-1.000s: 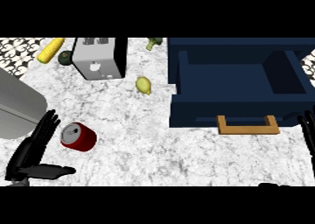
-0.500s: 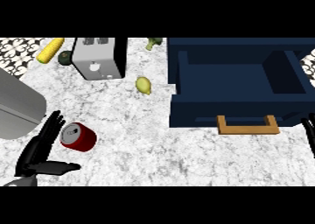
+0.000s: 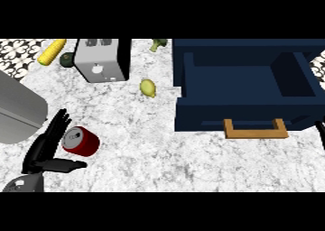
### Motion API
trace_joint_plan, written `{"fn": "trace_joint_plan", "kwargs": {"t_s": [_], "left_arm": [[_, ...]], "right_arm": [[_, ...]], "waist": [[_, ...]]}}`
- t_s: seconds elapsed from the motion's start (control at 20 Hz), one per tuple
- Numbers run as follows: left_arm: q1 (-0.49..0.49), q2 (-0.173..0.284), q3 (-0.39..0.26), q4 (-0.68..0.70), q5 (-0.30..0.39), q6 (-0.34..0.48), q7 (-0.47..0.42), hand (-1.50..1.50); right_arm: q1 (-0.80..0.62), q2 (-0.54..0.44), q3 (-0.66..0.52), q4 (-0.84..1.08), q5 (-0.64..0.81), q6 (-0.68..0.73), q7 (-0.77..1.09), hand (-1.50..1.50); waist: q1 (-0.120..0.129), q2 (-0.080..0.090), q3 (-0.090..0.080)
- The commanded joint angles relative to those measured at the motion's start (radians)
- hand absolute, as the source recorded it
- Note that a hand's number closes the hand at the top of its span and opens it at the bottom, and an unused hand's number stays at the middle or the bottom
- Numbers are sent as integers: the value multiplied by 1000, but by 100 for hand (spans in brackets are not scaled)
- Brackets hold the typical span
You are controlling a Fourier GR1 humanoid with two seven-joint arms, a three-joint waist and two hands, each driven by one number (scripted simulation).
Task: Pick up the can, place it into the drawer and close the drawer
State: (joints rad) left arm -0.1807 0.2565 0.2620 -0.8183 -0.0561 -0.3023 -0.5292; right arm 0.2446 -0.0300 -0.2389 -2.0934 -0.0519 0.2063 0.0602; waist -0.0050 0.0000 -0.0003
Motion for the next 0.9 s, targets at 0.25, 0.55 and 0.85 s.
{"fn": "trace_joint_plan", "kwargs": {"t_s": [0.25, 0.55, 0.85], "left_arm": [[-83, -27, -15, 39, 23, 26, 38, -150], [-113, -33, -43, 188, -30, 54, -97, -150], [-158, -59, -52, 240, -20, 46, -120, -150]], "right_arm": [[74, 29, 16, -59, 13, 14, -21, -150], [0, -5, -22, -78, -40, 5, 71, -150], [-15, -18, -19, -85, -46, 3, 101, -150]], "waist": [[-2, 0, 0], [-3, 1, 0], [-5, 2, 0]]}}
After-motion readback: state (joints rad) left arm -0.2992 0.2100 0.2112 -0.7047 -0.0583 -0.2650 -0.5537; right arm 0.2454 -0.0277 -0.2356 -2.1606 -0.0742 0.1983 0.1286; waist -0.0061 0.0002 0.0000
